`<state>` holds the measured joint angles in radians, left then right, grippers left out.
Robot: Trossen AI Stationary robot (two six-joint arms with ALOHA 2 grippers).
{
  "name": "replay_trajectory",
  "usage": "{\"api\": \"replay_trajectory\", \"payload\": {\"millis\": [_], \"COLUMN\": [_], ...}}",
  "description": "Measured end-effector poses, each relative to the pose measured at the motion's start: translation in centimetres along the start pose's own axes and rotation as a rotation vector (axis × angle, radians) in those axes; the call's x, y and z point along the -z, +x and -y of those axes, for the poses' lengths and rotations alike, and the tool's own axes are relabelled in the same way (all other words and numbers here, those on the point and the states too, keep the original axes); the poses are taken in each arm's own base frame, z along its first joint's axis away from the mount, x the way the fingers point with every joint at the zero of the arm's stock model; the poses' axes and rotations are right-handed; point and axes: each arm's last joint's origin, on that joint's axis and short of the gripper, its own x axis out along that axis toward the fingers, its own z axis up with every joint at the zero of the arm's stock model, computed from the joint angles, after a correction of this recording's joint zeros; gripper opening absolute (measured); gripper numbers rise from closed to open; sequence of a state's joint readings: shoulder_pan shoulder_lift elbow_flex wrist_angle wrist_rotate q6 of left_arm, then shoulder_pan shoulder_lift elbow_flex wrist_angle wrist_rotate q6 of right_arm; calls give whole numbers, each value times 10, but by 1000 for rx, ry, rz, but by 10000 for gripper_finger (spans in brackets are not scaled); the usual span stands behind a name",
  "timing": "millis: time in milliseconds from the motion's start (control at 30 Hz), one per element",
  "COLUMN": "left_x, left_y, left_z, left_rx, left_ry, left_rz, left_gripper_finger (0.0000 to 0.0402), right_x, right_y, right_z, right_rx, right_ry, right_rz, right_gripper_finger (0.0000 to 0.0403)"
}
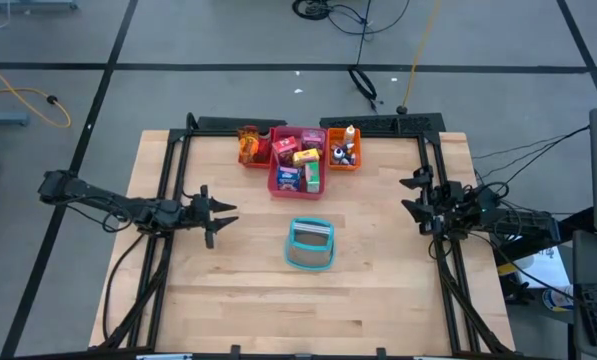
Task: Pick & Place Kitchen Items
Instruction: Return to Home Position
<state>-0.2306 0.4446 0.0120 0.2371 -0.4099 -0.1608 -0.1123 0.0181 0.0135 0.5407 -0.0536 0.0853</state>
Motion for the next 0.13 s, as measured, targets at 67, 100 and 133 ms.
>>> {"api": "replay_trajectory", "payload": {"millis": [67,100,133], "left_x": [0,0,0], "left_y": [0,0,0], "left_z": [0,0,0], "left_rx": [0,0,0], "left_ry": [0,0,0], "left_rz": [0,0,0], "left_gripper_finger": [157,157,157], "right_x": [0,0,0], "right_y": [0,0,0], "right_z": [0,0,0], "right_rx": [0,0,0], "right_ry": [0,0,0], "right_rz": [0,0,0], "right_gripper_finger": [254,254,254]}}
